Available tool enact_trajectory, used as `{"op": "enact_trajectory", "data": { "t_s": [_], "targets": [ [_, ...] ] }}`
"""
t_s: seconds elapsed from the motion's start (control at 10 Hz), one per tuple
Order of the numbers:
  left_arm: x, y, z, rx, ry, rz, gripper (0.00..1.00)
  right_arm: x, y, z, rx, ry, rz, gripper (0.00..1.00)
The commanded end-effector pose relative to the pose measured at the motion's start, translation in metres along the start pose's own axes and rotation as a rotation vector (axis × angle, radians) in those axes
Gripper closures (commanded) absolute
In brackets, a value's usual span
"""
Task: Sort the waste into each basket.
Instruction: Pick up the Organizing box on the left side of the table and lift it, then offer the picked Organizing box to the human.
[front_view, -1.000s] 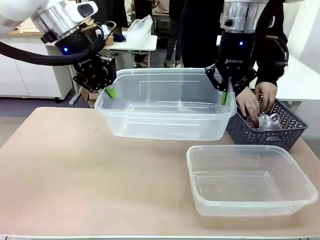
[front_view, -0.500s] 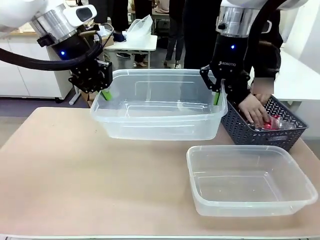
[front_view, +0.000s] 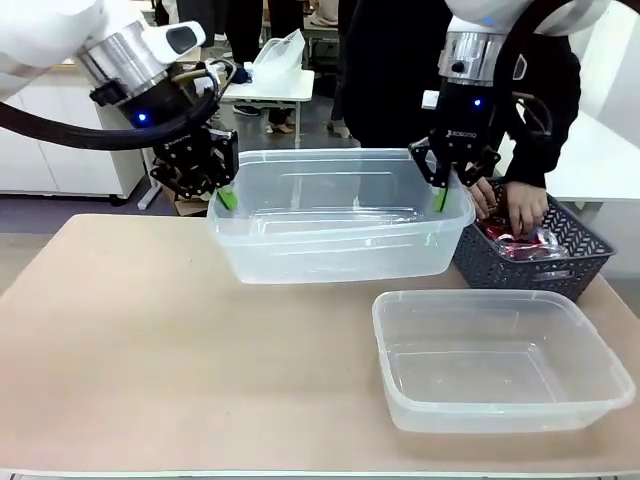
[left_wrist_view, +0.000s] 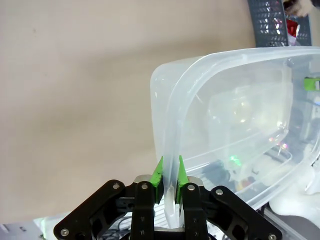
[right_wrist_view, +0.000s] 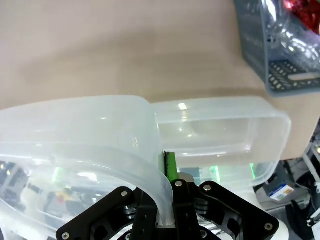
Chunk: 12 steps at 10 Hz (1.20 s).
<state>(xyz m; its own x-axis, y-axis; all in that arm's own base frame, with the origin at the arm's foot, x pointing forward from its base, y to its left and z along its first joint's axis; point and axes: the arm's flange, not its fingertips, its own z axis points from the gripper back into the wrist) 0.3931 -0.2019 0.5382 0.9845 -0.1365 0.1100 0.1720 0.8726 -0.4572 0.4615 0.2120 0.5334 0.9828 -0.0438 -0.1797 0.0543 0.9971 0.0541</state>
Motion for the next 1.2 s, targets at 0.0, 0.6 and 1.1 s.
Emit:
{"op": "enact_trajectory", "data": {
  "t_s": [0.0,0.6,1.1],
  "targets": [
    [-0.0034,-0.0020,0.0047,0.008,-0.009,-0.029,0.92,-0.0069,0.0031,0.0008,-0.012,-0.009,-0.023,0.97],
    [-0.0034,-0.0020,0.0047,0.008,-0.009,-0.029,0.92,-0.0069,0.0031,0.0008,-0.012,-0.009,-0.023,0.97],
    [-0.0034,-0.0020,0.0047,0.008,-0.009,-0.029,0.92,-0.0069,0.0031,0.0008,-0.012,-0.009,-0.023,0.97]
  ]
}}
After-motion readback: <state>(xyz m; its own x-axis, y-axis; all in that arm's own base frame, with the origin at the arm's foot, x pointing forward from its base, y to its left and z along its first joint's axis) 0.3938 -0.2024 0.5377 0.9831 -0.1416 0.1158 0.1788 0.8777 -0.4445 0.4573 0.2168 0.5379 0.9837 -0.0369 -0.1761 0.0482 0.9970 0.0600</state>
